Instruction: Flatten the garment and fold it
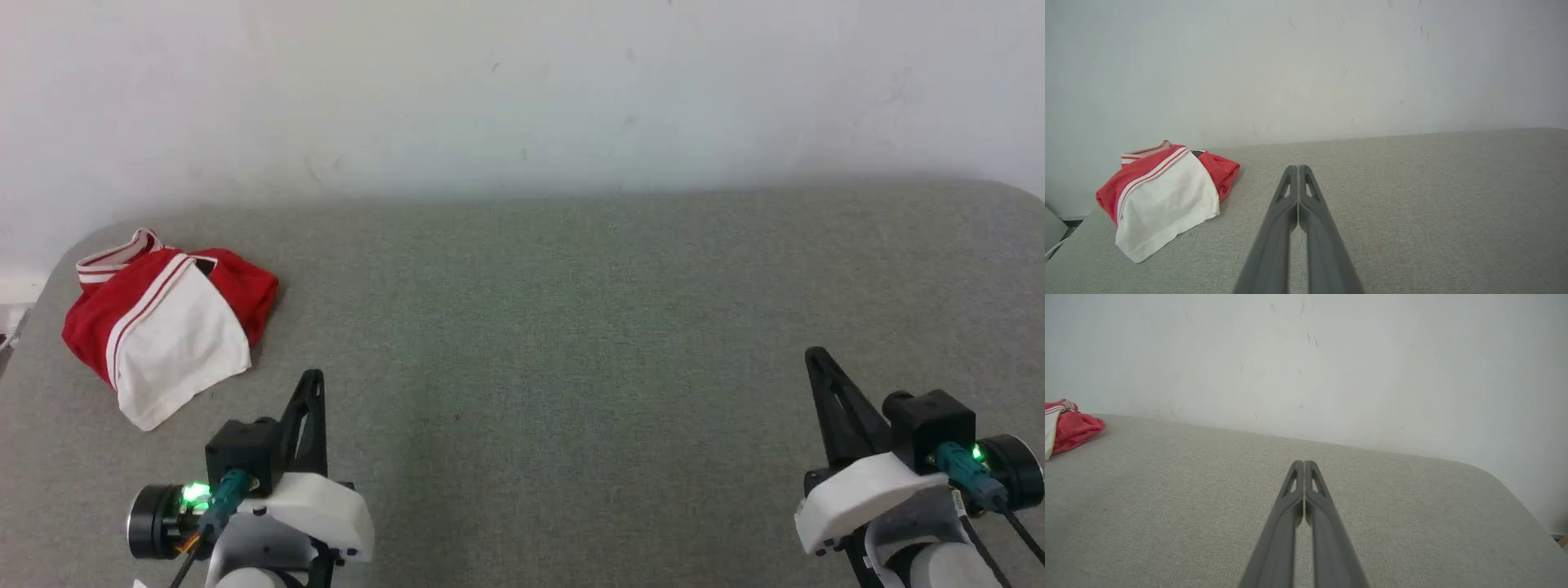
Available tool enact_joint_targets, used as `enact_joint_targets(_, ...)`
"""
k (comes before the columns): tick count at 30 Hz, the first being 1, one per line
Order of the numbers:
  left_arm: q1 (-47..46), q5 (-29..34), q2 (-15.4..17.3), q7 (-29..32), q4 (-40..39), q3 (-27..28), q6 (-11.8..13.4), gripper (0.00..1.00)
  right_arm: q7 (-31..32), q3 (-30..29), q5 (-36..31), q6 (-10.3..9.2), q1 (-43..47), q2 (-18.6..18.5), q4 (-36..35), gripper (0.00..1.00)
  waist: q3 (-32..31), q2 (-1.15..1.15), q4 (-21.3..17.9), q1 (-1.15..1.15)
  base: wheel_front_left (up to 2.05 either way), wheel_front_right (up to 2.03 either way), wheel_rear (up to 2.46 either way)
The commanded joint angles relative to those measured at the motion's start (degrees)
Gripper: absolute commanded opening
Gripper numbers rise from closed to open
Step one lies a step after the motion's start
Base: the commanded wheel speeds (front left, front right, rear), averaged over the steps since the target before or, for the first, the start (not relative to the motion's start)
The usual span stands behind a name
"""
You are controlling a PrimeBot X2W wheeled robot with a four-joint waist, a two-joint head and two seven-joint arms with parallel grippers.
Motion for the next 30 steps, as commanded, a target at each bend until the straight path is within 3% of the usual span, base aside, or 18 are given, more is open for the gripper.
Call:
enact_joint_targets(1,0.10,0.37,-0.29,0.01,0.09,-0.02,0.36,0.00,0.04,-0.17,-0.36,-0.03,0.17,0.22,0.04,0.00,0.00,-0.01,0.00,0.00,0.00,0.00,0.00)
enact_joint_targets(26,0.00,0.00,0.00,-0.02,0.00,0.00,0.01,0.00,-0.02,-0.01,0.01,0.00,0.00,0.00,0.00,0.00,0.00,-0.01,0.00,0.00,0.00,0.00,0.00)
enact_joint_targets(27,0.00,-0.03,0.02,-0.02,0.00,0.00,-0.01,1.00,-0.03,0.01,0.03,0.00,0.00,-0.03,0.01,1.00,0.00,-0.01,0.00,0.00,0.00,0.00,0.00)
enact_joint_targets(30,-0.03,-0.11,0.03,-0.19,0.03,0.03,0.14,1.00,-0.19,-0.05,0.23,0.00,-0.01,-0.04,0.02,1.00,0.02,-0.01,0.00,0.00,0.00,0.00,0.00)
